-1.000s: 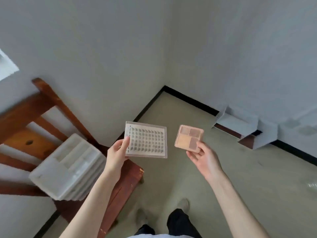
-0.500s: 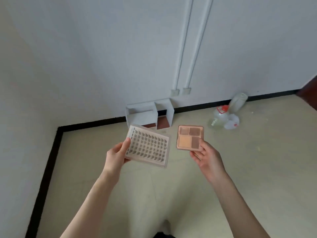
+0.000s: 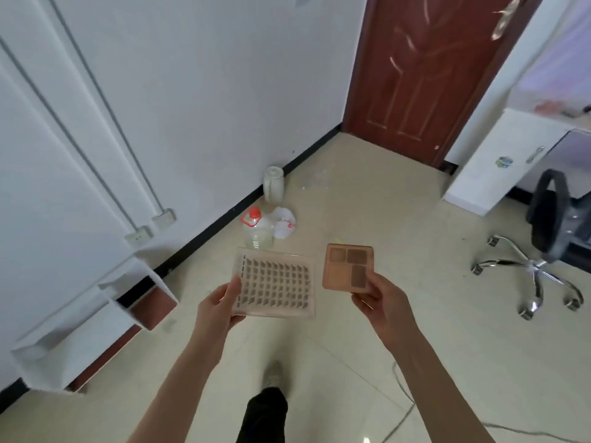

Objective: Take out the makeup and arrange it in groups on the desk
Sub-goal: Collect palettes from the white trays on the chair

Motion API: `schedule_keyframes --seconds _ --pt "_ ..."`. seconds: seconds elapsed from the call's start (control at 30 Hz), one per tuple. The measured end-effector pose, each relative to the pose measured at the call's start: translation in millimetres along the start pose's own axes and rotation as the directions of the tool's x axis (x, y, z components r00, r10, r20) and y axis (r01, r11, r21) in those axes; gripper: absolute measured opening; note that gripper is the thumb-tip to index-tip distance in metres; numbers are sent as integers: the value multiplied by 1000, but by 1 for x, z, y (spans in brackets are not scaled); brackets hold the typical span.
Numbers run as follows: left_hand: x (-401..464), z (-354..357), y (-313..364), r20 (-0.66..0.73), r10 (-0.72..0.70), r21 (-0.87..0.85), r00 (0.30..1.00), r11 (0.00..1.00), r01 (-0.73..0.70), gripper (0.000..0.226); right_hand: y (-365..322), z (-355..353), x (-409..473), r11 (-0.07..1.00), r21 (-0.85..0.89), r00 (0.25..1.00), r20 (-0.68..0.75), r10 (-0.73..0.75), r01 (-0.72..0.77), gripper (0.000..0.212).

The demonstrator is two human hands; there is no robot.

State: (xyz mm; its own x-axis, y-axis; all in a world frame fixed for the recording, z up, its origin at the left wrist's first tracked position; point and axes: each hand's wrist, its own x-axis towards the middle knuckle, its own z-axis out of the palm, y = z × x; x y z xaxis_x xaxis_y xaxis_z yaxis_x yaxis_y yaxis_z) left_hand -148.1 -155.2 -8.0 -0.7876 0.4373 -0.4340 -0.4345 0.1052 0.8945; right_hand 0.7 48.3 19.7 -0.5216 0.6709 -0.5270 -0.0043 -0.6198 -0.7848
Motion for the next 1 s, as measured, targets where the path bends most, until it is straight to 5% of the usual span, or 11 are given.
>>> schedule_keyframes --seconds 0.4,1.0 --pt "245 205 113 196 -82 85 977 994 66 20 -152 -20 205 983 160 963 -266 -49 94 12" --pt "469 624 162 417 -181 184 891 977 112 27 -411 -206 478 961 155 881 -452 -135 227 13"
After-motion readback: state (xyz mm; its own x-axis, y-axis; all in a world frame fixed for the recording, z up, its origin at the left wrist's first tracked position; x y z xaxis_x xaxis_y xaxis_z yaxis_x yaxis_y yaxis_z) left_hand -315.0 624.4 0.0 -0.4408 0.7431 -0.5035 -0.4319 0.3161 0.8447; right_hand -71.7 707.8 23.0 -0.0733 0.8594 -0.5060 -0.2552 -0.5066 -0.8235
